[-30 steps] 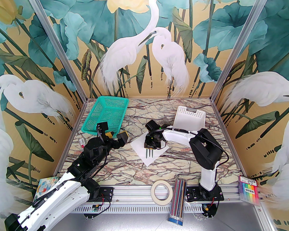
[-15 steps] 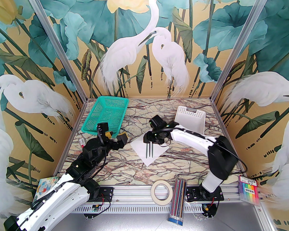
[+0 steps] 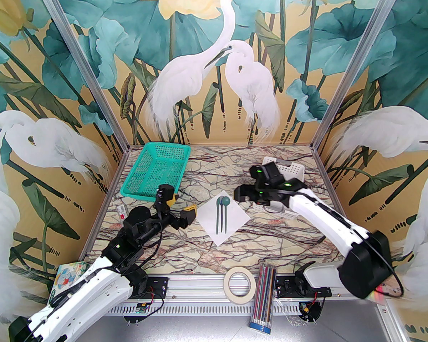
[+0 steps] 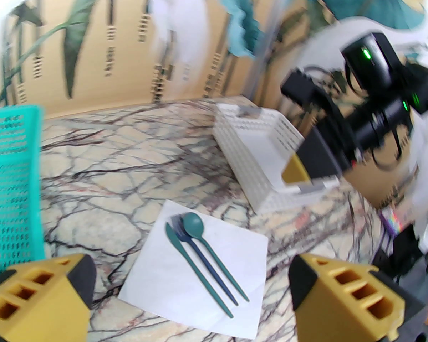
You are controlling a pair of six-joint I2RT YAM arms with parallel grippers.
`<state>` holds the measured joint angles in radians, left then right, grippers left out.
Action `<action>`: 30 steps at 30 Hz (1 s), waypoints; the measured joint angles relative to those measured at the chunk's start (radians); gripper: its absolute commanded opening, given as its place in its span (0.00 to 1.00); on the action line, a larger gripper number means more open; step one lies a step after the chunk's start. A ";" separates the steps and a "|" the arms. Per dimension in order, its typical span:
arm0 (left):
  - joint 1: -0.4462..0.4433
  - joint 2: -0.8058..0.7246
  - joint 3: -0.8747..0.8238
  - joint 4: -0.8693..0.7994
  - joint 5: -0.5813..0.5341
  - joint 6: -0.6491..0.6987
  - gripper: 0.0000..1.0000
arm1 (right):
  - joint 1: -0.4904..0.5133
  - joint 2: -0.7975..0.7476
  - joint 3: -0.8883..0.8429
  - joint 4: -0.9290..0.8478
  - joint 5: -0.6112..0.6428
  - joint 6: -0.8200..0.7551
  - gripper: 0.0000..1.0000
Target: Place the utensils on the paper napkin and roll it up
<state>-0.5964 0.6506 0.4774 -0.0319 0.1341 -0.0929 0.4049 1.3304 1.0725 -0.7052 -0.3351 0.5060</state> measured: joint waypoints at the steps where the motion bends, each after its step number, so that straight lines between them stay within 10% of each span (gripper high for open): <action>1: -0.002 0.015 0.000 0.001 0.011 0.013 0.93 | -0.036 -0.026 -0.018 0.006 -0.015 -0.010 0.97; 14: -0.238 0.137 0.036 -0.124 -0.071 0.258 0.94 | -0.390 -0.179 -0.122 0.117 -0.240 -0.033 0.99; 30: -0.410 0.369 0.038 -0.218 -0.259 0.617 0.96 | -0.446 -0.232 -0.195 0.159 -0.318 -0.033 0.99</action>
<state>-1.0065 1.0195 0.5152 -0.2501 -0.1249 0.5243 -0.0414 1.0981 0.8776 -0.5461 -0.6533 0.4732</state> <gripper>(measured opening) 0.954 0.994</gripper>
